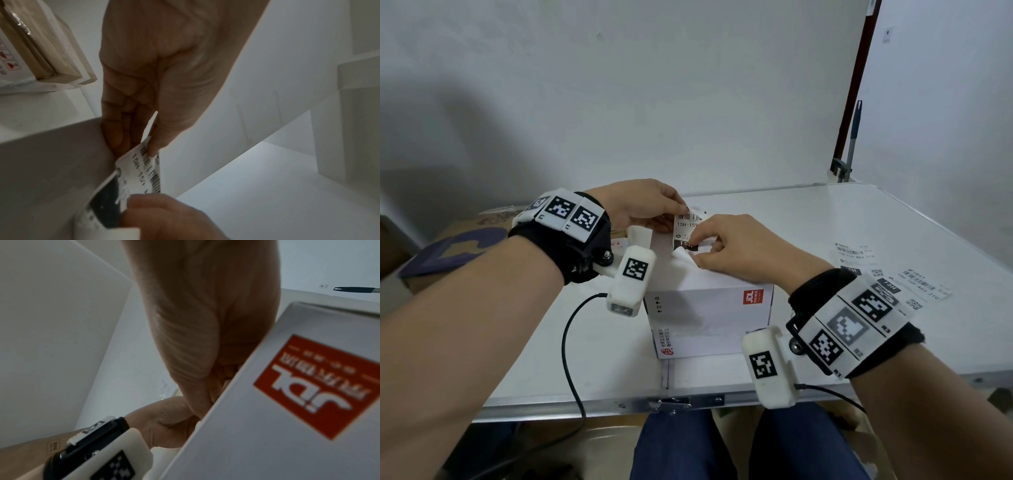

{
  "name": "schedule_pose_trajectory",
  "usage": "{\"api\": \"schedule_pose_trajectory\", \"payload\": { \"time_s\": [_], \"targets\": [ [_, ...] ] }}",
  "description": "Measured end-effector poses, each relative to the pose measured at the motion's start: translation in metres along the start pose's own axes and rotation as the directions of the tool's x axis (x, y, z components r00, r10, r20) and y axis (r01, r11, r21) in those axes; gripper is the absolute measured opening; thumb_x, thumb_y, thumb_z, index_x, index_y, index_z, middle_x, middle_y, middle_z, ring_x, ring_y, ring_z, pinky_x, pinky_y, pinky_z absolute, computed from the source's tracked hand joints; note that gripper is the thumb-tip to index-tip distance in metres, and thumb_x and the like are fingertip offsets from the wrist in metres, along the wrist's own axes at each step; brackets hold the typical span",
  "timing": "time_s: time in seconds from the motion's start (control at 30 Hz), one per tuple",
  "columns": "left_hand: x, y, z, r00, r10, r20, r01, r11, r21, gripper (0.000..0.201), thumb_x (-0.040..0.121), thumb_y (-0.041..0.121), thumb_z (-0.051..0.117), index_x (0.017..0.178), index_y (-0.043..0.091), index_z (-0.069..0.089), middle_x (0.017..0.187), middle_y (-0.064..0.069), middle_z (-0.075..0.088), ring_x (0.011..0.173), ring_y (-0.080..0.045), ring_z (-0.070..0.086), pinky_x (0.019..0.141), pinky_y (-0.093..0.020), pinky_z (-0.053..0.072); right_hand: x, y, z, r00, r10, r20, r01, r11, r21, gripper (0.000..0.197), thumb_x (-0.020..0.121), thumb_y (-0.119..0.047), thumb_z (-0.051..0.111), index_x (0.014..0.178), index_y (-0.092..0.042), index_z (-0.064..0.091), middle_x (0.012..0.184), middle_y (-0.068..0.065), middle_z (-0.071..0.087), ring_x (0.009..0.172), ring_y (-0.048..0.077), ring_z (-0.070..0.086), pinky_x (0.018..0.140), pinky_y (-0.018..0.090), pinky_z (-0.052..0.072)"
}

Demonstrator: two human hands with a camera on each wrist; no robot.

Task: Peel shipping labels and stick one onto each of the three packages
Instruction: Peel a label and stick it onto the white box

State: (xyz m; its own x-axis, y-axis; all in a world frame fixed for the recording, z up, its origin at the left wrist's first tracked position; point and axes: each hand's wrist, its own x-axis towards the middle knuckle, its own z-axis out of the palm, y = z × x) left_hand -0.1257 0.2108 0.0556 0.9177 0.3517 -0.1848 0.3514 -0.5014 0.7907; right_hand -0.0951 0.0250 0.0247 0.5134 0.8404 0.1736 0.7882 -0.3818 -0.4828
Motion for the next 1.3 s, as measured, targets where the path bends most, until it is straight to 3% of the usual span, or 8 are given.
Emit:
{"api": "schedule_pose_trajectory", "payload": {
  "time_s": [0.17,0.4,0.47,0.57,0.7,1.03,1.17,1.3],
  "targets": [
    [-0.011,0.0,-0.004,0.999,-0.024,0.022,0.024,0.999,-0.033,0.034,0.088,0.011,0.067,0.118,0.017,0.053,0.086,-0.011,0.069,0.073,-0.019,0.065,0.075,-0.027,0.059,0.001,-0.003,0.0,0.999,0.031,0.03,-0.031,1.0,-0.006,0.034,0.088,-0.034,0.06,0.119,-0.022,0.066,0.128,-0.002,0.06,0.096,0.011,0.055,0.082,0.022,0.041],
    [-0.034,-0.004,-0.006,0.984,0.079,-0.162,-0.056,0.988,0.141,0.025,0.087,0.013,0.068,0.106,0.013,0.052,0.096,-0.007,0.062,0.073,-0.014,0.064,0.068,-0.023,0.054,-0.003,-0.014,-0.004,0.994,0.094,0.058,-0.093,0.995,-0.022,0.035,0.091,-0.029,0.052,0.125,-0.022,0.062,0.118,0.005,0.063,0.097,0.023,0.06,0.08,0.031,0.047],
    [-0.045,-0.004,-0.007,0.995,0.088,-0.044,-0.08,0.984,0.161,0.014,0.087,0.01,0.067,0.099,0.014,0.061,0.096,-0.002,0.065,0.079,-0.01,0.063,0.072,-0.021,0.051,-0.003,-0.016,-0.004,0.993,0.098,0.062,-0.096,0.994,-0.045,0.036,0.091,-0.031,0.051,0.124,-0.021,0.062,0.12,0.005,0.062,0.093,0.022,0.057,0.072,0.029,0.045],
    [-0.059,-0.006,-0.007,0.985,0.086,0.148,-0.109,0.981,0.158,0.019,0.083,0.004,0.066,0.097,0.017,0.069,0.089,0.008,0.068,0.079,-0.002,0.062,0.071,-0.014,0.048,-0.001,-0.016,-0.003,0.991,0.119,0.064,-0.116,0.992,-0.045,0.032,0.09,-0.029,0.052,0.118,-0.02,0.065,0.122,0.006,0.062,0.104,0.026,0.059,0.085,0.033,0.047],
    [-0.067,-0.01,-0.002,0.985,0.096,0.145,-0.133,0.954,0.269,0.018,0.075,0.019,0.077,0.091,0.027,0.072,0.086,0.012,0.07,0.079,-0.002,0.061,0.072,-0.018,0.039,0.001,-0.017,-0.003,0.986,0.145,0.079,-0.144,0.989,-0.015,0.04,0.087,-0.027,0.055,0.127,-0.023,0.06,0.133,0.003,0.056,0.118,0.024,0.054,0.089,0.029,0.042],
    [-0.071,-0.008,0.01,0.98,0.197,-0.033,-0.173,0.92,0.352,0.008,0.077,0.022,0.078,0.084,0.023,0.073,0.07,0.009,0.069,0.058,0.006,0.056,0.048,0.001,0.031,0.003,-0.019,-0.007,0.977,0.189,0.1,-0.182,0.981,-0.071,0.037,0.087,-0.012,0.047,0.121,-0.015,0.063,0.128,0.01,0.058,0.117,0.03,0.054,0.098,0.039,0.045],
    [-0.071,-0.003,0.009,0.975,0.222,-0.005,-0.207,0.917,0.341,0.007,0.079,0.02,0.076,0.085,0.022,0.071,0.072,0.012,0.069,0.061,0.008,0.057,0.051,0.003,0.032,0.006,-0.021,-0.007,0.975,0.188,0.118,-0.18,0.981,-0.074,0.037,0.085,-0.011,0.046,0.116,-0.014,0.065,0.119,0.01,0.063,0.11,0.03,0.058,0.093,0.038,0.047],
    [-0.069,0.008,0.008,0.966,0.258,0.022,-0.252,0.918,0.306,0.008,0.082,0.014,0.072,0.088,0.019,0.071,0.074,0.014,0.069,0.073,-0.002,0.063,0.061,0.0,0.04,0.01,-0.019,-0.005,0.975,0.184,0.122,-0.179,0.982,-0.052,0.021,0.089,-0.021,0.051,0.1,-0.013,0.068,0.08,-0.001,0.064,0.072,0.016,0.056,0.058,0.027,0.039]
  ]
}}
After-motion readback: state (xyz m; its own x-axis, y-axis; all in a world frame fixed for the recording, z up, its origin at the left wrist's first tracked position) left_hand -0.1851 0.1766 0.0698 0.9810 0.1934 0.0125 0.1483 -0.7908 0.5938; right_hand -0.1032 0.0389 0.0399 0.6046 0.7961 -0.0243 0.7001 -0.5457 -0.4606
